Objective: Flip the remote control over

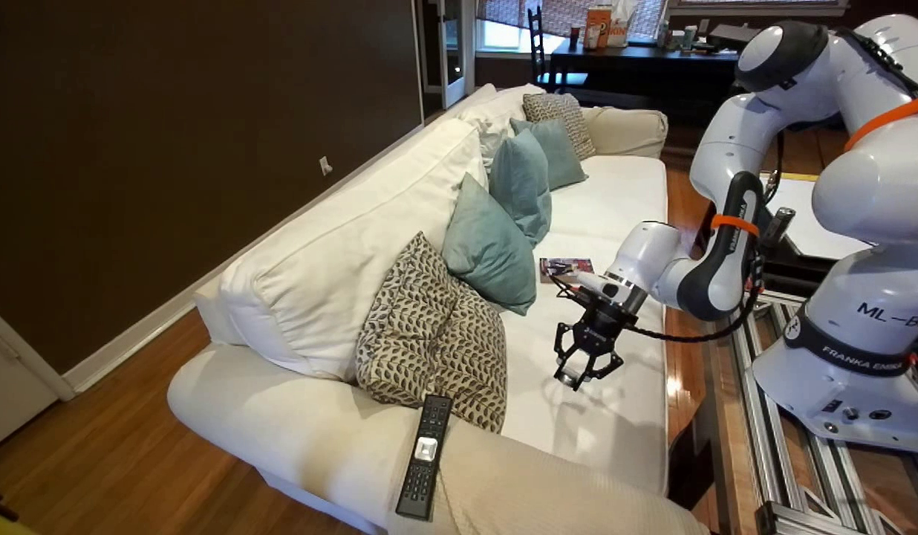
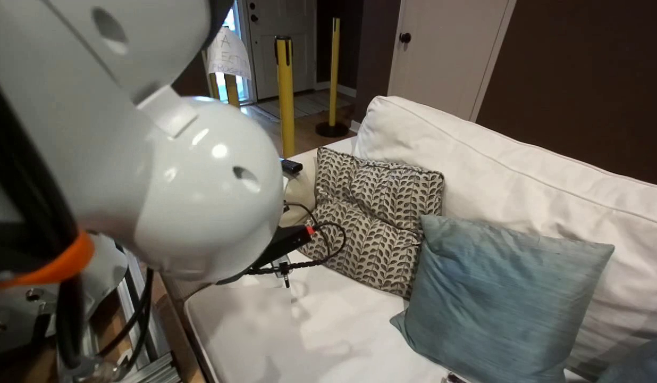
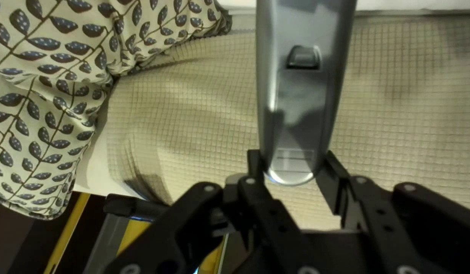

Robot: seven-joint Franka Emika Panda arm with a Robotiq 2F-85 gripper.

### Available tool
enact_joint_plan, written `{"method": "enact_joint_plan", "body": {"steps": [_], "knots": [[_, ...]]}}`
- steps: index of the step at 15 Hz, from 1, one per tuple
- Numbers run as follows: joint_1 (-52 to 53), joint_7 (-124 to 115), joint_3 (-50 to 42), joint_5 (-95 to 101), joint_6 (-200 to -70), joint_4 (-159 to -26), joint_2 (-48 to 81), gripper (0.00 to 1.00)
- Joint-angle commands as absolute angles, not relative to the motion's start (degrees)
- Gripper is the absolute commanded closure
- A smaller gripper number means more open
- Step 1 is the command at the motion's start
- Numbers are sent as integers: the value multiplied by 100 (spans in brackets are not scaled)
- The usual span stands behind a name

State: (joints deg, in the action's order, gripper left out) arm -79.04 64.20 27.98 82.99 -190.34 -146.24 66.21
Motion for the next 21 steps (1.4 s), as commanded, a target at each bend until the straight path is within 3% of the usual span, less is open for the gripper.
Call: {"method": "enact_joint_plan", "body": {"steps": [1,14,15,21], "knots": [[-7997,6493,2806,8342,-19031,-14644,6700,60],[-8139,6637,2842,8377,-19031,-14664,6875,60],[-8170,6681,2876,8401,-18974,-14655,6922,85],[-8363,7421,3341,8250,-18170,-14593,7476,85]]}}
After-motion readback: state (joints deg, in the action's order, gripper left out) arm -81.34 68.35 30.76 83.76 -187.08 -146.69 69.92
